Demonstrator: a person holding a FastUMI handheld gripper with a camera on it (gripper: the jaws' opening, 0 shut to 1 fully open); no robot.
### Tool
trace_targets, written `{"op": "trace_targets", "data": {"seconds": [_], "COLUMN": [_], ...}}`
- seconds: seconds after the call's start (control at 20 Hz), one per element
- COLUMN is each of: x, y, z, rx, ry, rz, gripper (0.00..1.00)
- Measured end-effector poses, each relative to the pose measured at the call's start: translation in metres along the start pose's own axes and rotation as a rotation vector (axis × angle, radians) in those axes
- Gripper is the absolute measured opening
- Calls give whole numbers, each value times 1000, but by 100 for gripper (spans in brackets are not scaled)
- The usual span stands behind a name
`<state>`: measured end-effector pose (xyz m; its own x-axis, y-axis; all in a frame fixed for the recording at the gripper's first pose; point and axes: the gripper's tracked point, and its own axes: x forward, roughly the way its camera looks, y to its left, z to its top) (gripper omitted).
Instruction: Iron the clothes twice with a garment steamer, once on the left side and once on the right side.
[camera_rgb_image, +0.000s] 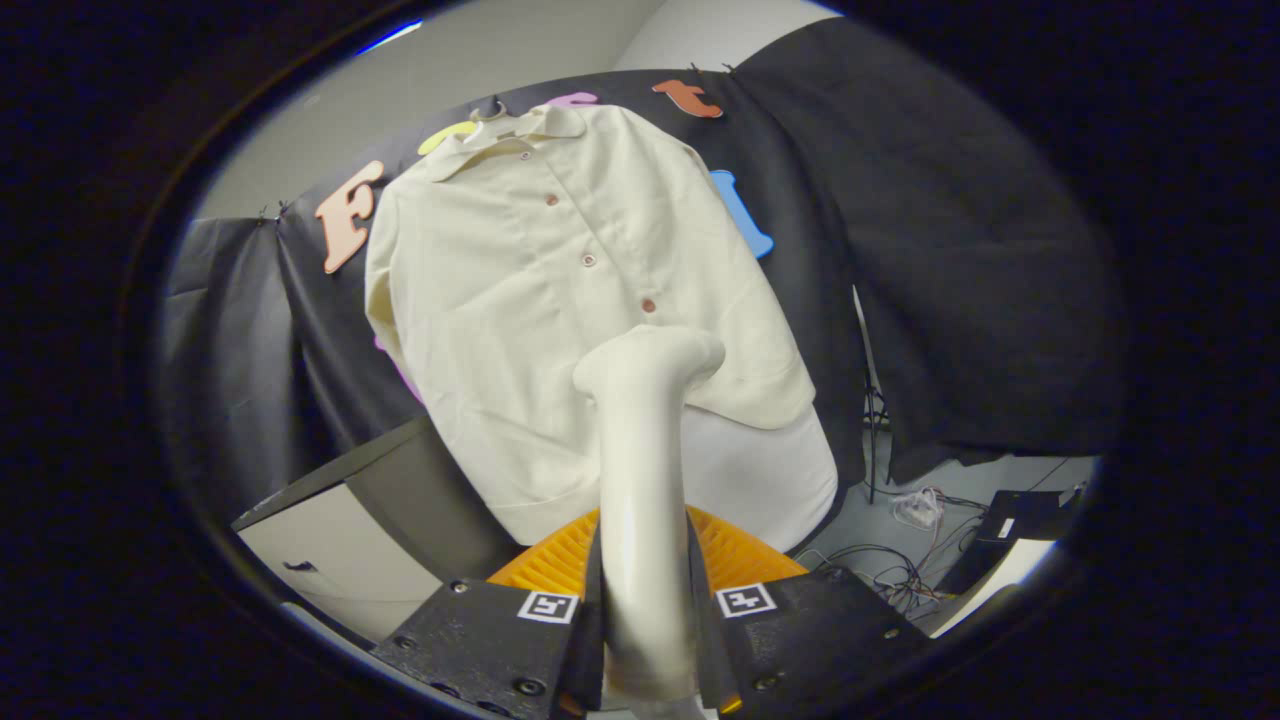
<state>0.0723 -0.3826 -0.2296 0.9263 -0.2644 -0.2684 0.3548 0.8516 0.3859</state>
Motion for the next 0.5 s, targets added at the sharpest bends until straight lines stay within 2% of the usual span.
{"op": "trace_targets", "data": {"seconds": [0.5], "x": [-103], "y": [156], "z": [48], "rx": [-69], "ry": [-90], "rz": [134], "gripper": [36]}}
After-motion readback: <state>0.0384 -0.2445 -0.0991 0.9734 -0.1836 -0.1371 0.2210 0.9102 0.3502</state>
